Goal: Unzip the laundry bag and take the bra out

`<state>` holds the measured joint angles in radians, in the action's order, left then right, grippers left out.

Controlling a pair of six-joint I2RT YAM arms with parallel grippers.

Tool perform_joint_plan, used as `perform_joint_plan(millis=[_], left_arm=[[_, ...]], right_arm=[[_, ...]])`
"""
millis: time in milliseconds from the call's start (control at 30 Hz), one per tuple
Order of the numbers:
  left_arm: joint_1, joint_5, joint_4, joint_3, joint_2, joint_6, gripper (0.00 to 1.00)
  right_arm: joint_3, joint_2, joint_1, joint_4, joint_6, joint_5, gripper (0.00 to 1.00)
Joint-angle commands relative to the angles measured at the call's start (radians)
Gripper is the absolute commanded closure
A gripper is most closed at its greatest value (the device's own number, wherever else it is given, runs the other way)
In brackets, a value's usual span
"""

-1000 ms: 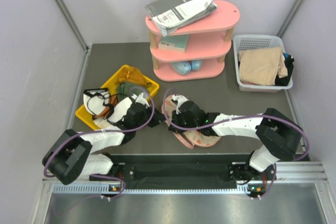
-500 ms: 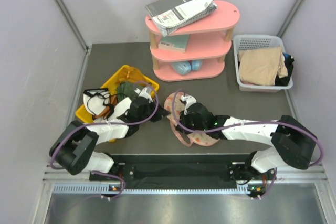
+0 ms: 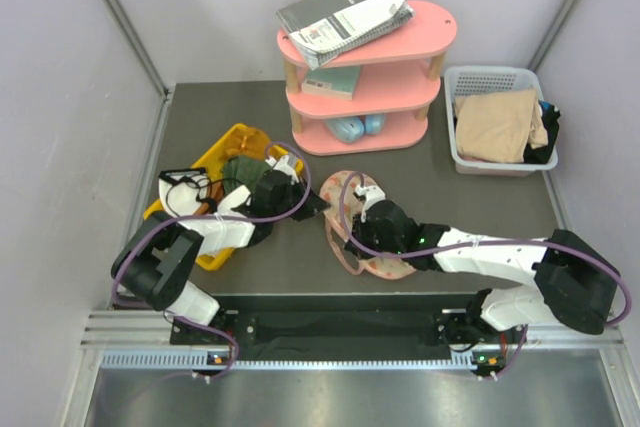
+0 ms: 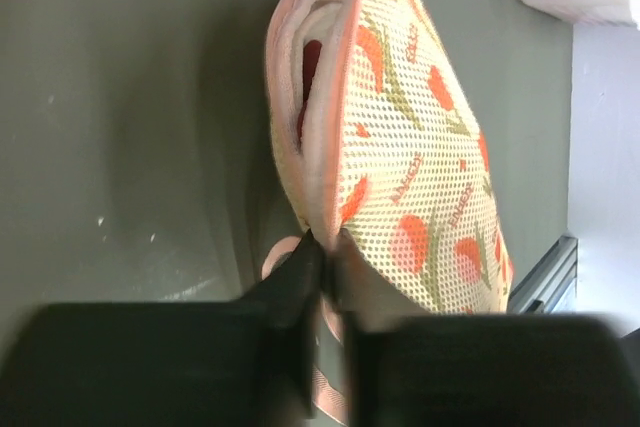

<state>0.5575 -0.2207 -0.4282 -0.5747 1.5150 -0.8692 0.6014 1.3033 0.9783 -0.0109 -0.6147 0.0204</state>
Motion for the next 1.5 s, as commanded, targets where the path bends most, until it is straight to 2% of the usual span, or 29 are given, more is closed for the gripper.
perform_joint_plan(millis=[0,67,133,600,833,1167,1300,1467], left_arm=[[-0.021,0.037,-0.011,-0.060,-0.018,0.033,0.69],[-0.021,0.027,0.002,-0.051,-0.033,0.024,0.41],[-0.019,0.021,0.005,-0.022,-0.062,0.015,0.36],[0.070,0.076,-0.010,0.191,-0.257,-0.123,0.32],[0.136,0.093,-0.083,0.203,-0.227,-0.171,0.31],[0.197,0.096,-0.153,0.181,-0.128,-0.195,0.41],[0.199,0.100,-0.159,0.177,-0.111,-0.195,0.52],[0.200,0.098,-0.170,0.161,-0.085,-0.191,0.71]], right_arm=[[0.004,0.001,0.000,-0.020,-0.013,-0.025,1.00],[0.012,0.014,0.000,-0.034,-0.011,-0.028,1.00],[0.018,0.025,0.000,-0.044,-0.011,-0.036,1.00],[0.069,0.109,-0.001,-0.103,0.004,-0.074,1.00],[0.078,0.131,0.000,-0.127,0.004,-0.091,1.00],[0.081,0.125,0.000,-0.127,0.004,-0.088,1.00],[0.081,0.125,-0.001,-0.127,0.004,-0.089,1.00],[0.081,0.123,0.000,-0.124,0.004,-0.089,1.00]])
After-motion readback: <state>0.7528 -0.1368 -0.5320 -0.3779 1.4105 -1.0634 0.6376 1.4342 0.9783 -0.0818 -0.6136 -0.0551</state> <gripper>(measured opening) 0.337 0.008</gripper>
